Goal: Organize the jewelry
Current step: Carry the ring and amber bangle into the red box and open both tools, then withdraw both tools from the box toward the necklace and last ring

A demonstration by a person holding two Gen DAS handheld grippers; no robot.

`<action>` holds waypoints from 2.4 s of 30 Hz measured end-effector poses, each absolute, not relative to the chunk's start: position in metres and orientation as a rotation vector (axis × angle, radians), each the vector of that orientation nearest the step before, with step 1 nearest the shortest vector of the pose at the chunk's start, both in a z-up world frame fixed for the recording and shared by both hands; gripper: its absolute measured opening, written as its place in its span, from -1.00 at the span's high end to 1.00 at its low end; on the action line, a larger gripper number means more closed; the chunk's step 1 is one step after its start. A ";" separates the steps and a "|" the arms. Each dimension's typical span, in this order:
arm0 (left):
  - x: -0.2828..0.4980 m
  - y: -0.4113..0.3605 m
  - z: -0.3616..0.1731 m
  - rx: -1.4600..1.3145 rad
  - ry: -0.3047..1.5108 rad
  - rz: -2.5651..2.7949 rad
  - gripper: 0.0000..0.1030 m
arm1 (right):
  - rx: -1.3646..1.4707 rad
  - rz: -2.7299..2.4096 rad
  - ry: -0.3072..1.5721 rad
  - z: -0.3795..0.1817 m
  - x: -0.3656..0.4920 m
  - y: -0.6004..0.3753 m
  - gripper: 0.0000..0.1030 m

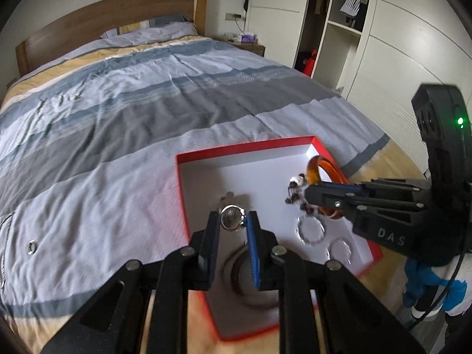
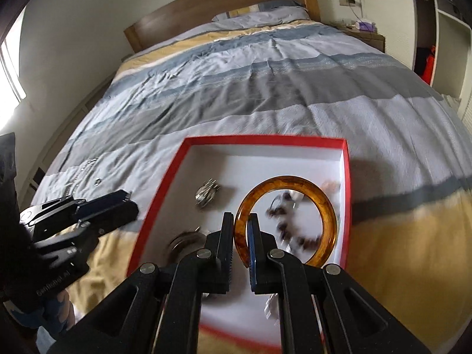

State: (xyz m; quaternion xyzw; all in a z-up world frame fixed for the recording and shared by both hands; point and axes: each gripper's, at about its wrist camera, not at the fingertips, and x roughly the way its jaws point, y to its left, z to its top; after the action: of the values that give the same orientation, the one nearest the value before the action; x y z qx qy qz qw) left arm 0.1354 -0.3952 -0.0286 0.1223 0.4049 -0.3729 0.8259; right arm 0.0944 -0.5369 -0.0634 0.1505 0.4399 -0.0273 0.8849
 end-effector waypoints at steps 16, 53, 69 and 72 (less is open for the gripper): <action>0.174 -0.430 -0.083 0.284 0.925 -0.736 0.66 | 0.236 -0.013 1.042 -0.101 0.147 -0.558 0.81; 0.121 -0.370 -0.039 0.216 0.946 -0.740 0.38 | 0.330 -0.072 0.972 -0.045 0.072 -0.549 0.32; 0.043 -0.265 0.032 0.225 0.811 -0.559 0.11 | 0.365 -0.132 0.853 0.012 -0.020 -0.478 0.20; 0.032 -0.244 0.042 0.213 0.790 -0.538 0.10 | 0.367 -0.128 0.838 0.019 -0.031 -0.463 0.18</action>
State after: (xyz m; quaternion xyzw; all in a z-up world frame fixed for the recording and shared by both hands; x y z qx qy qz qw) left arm 0.0323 -0.2443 0.0419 0.1021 0.3795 -0.2585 0.8825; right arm -0.0312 -0.4625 0.0194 0.1769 0.4042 -0.0617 0.8953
